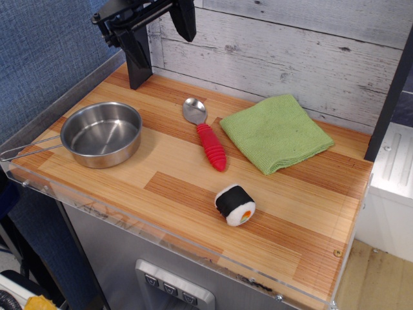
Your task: Move spoon to green cloth, red handle hanging over bottom edge.
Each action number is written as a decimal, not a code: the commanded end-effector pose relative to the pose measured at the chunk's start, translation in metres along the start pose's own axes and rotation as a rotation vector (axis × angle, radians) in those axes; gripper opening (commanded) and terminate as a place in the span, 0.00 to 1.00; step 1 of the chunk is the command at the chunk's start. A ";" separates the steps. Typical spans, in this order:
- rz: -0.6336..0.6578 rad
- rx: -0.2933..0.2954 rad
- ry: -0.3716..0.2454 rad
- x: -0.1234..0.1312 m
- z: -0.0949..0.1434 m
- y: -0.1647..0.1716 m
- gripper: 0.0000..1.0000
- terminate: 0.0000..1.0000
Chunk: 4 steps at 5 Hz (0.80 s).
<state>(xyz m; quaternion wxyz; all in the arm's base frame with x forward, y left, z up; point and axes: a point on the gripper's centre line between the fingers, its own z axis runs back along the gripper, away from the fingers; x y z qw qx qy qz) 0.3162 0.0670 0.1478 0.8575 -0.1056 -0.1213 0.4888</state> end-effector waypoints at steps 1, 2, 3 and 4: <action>-0.061 0.037 0.032 -0.002 -0.034 -0.006 1.00 0.00; -0.074 0.088 0.031 0.001 -0.053 -0.006 1.00 0.00; -0.101 0.128 0.083 -0.002 -0.073 -0.006 1.00 0.00; -0.118 0.163 0.107 -0.004 -0.086 -0.004 1.00 0.00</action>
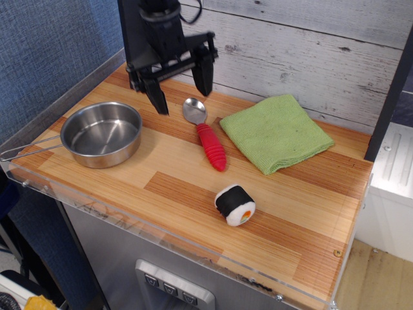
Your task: Move spoon to green cloth, red handle hanging over bottom edge.
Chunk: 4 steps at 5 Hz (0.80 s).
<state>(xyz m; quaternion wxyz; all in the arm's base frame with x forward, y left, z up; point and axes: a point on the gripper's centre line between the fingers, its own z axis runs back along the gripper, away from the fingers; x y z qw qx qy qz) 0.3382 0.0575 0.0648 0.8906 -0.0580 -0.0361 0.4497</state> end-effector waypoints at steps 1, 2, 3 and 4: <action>-0.064 0.046 0.011 -0.002 -0.013 -0.007 1.00 0.00; -0.101 0.082 0.038 -0.008 -0.026 -0.008 1.00 0.00; -0.119 0.115 0.067 -0.012 -0.037 -0.008 1.00 0.00; -0.120 0.114 0.074 -0.013 -0.043 -0.010 1.00 0.00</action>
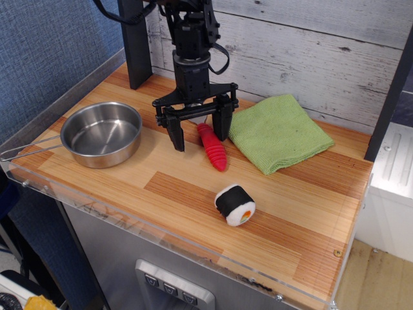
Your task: Move spoon to green cloth, red handle hanging over bottom edge.
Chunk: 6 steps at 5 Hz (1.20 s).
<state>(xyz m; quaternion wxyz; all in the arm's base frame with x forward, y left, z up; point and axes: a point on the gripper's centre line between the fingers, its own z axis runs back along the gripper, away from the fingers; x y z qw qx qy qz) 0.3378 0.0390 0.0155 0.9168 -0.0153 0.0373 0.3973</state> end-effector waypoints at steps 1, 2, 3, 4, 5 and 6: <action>-0.003 -0.039 -0.033 0.005 0.005 -0.009 1.00 0.00; 0.003 -0.054 -0.046 0.006 0.007 -0.008 0.00 0.00; 0.005 -0.059 -0.057 0.006 0.007 -0.007 0.00 0.00; 0.003 -0.062 -0.059 0.005 0.008 -0.006 0.00 0.00; 0.017 -0.077 -0.048 0.004 0.012 -0.003 0.00 0.00; 0.025 -0.102 -0.042 0.002 0.019 -0.009 0.00 0.00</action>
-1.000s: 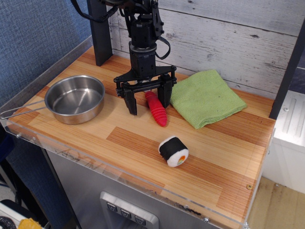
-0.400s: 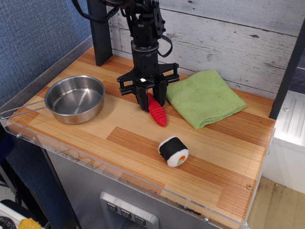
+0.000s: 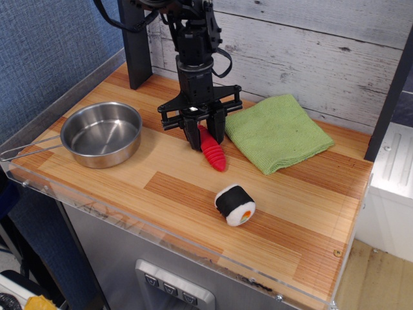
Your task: Move spoon to green cloth, red handle hanging over bottom edge.
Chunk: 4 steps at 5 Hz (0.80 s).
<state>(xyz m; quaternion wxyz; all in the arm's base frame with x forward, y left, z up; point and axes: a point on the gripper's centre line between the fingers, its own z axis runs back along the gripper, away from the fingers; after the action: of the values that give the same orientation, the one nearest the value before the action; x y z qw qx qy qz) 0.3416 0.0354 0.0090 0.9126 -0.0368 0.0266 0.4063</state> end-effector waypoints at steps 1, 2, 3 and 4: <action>-0.009 -0.090 -0.039 -0.001 0.041 -0.018 0.00 0.00; 0.005 -0.128 -0.056 -0.002 0.063 -0.022 0.00 0.00; 0.037 -0.185 -0.075 -0.001 0.089 -0.019 0.00 0.00; 0.034 -0.228 -0.060 -0.009 0.105 -0.036 0.00 0.00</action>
<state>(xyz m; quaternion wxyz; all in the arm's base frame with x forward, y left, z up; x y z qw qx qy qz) 0.3635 0.0098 0.0892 0.8959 -0.1182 -0.0057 0.4282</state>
